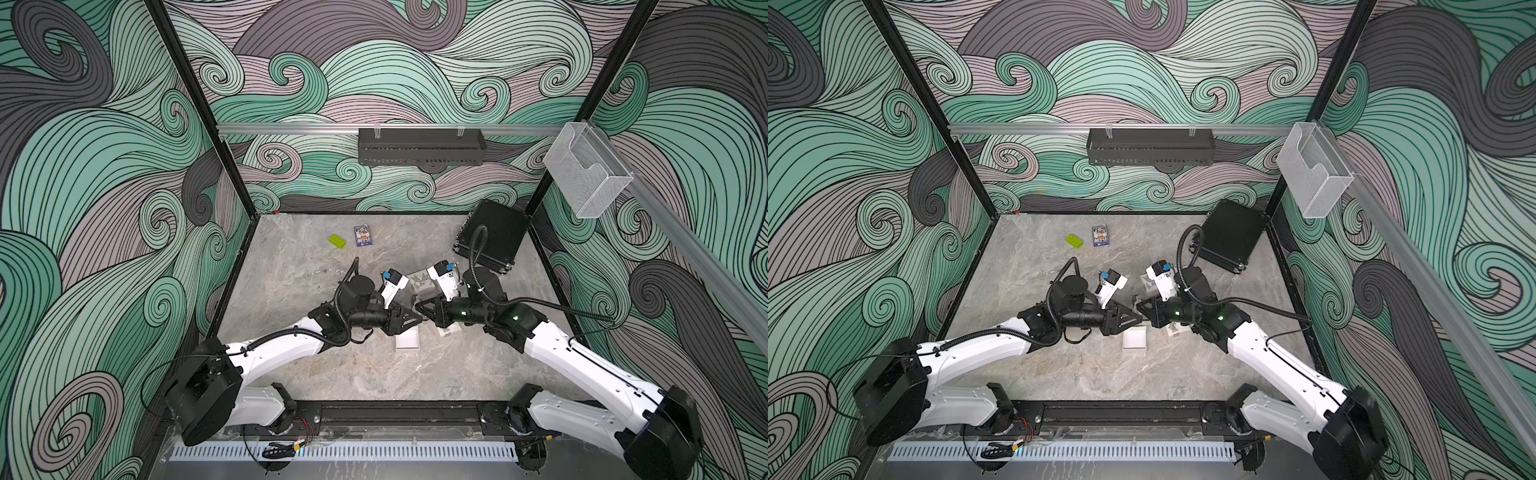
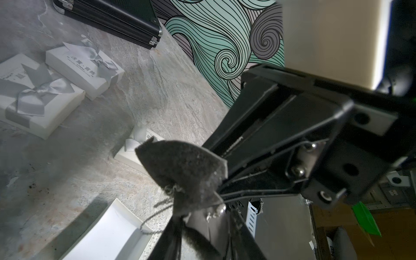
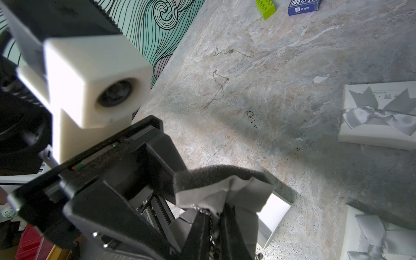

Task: Take the necklace out of the lift-off lid jewelry box
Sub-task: Pick up the necklace from the inner lining.

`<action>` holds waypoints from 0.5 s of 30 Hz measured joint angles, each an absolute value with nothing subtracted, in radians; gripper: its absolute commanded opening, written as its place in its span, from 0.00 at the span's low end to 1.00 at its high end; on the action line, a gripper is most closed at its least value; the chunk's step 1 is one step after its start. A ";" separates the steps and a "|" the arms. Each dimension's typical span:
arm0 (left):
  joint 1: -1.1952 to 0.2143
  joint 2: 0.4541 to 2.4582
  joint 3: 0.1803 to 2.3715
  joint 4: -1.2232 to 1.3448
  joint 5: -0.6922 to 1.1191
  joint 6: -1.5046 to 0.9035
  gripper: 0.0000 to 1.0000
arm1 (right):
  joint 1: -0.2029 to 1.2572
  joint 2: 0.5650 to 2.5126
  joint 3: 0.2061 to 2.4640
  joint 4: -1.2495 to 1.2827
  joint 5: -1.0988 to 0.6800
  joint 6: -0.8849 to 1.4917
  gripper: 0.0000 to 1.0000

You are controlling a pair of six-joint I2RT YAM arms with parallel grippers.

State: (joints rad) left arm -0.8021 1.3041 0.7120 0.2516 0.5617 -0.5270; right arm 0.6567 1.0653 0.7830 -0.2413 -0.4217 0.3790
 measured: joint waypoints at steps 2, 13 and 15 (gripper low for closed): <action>-0.803 1.308 0.721 0.251 0.562 -0.531 0.26 | 0.656 1.065 0.783 -0.241 -0.422 0.379 0.15; -0.804 1.291 0.727 0.199 0.560 -0.505 0.04 | 0.616 1.062 0.785 -0.262 -0.439 0.374 0.48; -0.804 1.268 0.727 0.167 0.558 -0.480 0.02 | 0.588 1.049 0.786 -0.277 -0.464 0.371 0.53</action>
